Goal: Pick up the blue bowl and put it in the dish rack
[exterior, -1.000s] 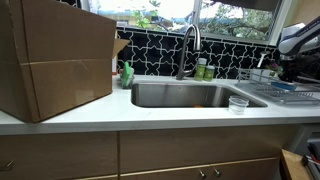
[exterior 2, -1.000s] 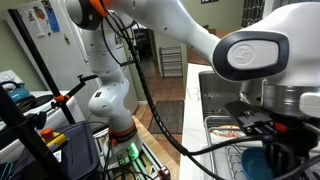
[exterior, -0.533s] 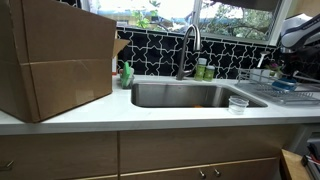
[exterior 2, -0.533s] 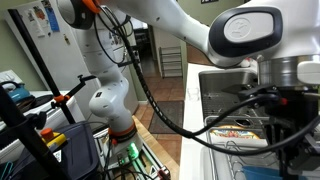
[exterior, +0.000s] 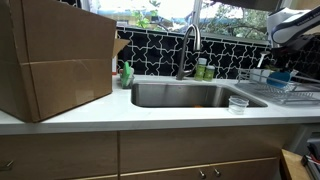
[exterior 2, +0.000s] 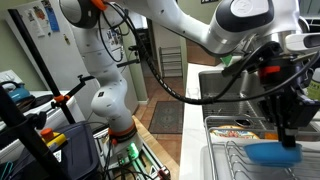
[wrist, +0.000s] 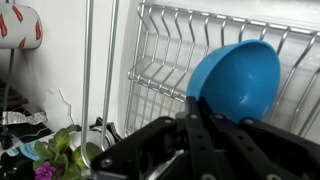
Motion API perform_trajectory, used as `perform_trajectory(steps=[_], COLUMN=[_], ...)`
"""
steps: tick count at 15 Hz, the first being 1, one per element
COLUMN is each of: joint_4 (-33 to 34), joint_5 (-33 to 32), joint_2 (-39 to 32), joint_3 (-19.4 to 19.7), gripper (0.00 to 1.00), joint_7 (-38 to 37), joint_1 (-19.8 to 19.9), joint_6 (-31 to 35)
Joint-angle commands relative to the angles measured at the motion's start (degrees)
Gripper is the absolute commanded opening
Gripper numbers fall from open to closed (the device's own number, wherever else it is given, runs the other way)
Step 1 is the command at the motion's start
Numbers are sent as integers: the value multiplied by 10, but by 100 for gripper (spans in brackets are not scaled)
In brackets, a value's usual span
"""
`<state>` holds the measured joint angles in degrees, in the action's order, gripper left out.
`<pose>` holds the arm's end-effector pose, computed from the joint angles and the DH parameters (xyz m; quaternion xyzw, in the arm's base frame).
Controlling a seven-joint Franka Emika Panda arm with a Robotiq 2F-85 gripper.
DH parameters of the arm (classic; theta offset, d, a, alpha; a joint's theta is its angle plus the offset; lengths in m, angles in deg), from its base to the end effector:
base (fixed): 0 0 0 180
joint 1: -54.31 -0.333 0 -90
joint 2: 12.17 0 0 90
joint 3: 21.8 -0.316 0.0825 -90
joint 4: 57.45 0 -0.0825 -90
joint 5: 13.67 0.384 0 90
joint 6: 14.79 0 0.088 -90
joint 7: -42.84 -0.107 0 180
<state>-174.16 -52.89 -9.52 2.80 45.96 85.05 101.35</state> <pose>0.2808 -0.4743 0.4763 0.9113 -0.2873 -0.1294 0.2651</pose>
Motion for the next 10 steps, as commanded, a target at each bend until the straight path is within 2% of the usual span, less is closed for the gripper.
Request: perform_trajectory(steps=[1,7,10], joint_4=[21,25,21], joint_5=[-27,-100,-127], joint_2=[-9,-11,-26], joint_3=[-7,-37,-44], gripper=[1,1,1], joint_7=[-23,-64,-87], joint_1=[-31,-74,-87], joint_6=[-41,-157,-190])
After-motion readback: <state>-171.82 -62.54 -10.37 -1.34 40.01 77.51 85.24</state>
